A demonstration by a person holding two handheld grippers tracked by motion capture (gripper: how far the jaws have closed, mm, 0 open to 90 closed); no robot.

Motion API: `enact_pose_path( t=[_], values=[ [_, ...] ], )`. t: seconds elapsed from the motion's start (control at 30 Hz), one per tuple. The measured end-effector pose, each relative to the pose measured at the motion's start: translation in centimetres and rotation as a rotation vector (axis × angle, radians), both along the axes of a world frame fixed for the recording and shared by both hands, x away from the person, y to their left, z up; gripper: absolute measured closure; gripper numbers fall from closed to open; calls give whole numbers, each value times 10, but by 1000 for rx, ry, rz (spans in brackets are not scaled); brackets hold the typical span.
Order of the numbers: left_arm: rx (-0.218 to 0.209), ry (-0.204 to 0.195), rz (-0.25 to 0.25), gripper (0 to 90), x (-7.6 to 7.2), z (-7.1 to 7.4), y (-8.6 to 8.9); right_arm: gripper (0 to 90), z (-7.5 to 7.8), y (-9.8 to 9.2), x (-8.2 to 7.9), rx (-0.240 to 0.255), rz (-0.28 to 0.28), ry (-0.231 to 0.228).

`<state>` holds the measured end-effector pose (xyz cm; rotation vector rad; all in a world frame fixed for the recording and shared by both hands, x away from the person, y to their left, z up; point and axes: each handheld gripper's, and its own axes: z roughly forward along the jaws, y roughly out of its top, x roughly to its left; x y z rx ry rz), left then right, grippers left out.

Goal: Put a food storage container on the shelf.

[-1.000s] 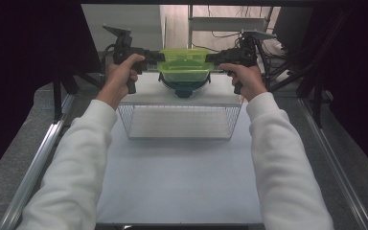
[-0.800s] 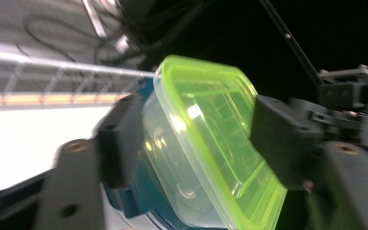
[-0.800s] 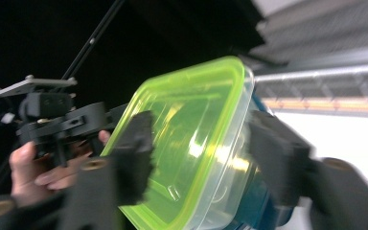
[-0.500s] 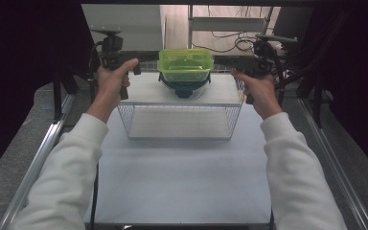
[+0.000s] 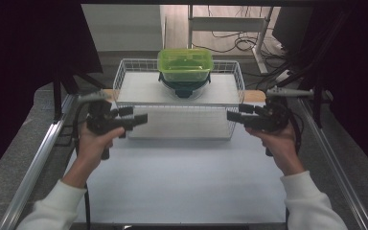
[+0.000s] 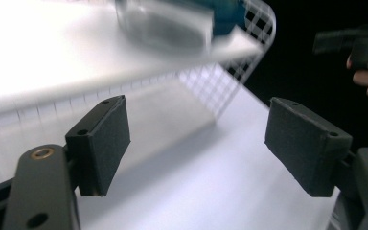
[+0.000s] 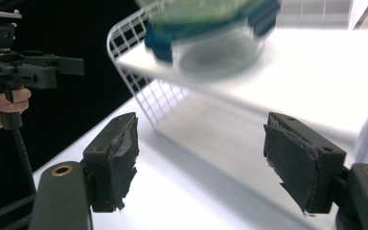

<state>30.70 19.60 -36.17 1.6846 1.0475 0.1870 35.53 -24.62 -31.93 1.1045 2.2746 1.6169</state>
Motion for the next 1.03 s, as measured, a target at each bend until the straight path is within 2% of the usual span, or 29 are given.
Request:
enact_pose_path(
  t=[0.23, 0.4, 0.53, 0.67, 0.83, 1.03],
  values=[
    [75, 32, -13, 227, -23, -43, -5, 270, -38, -15, -29, -23, -8, 26],
    [80, 73, -34, 226, -33, -66, -8, 270, -71, -23, -44, -69, -21, 66],
    [102, 94, -48, 225, -36, -76, -11, 269, -89, -26, -49, -106, -25, 90],
    [113, 98, -42, 224, -37, -79, -10, 265, -96, -27, -50, -121, -25, 97],
    [104, 97, -33, 224, -38, -77, -8, 260, -93, -28, -51, -109, -28, 84],
    [112, 103, -38, 212, -37, -80, -9, 236, -90, -29, -52, -112, -34, 68]
  ],
)
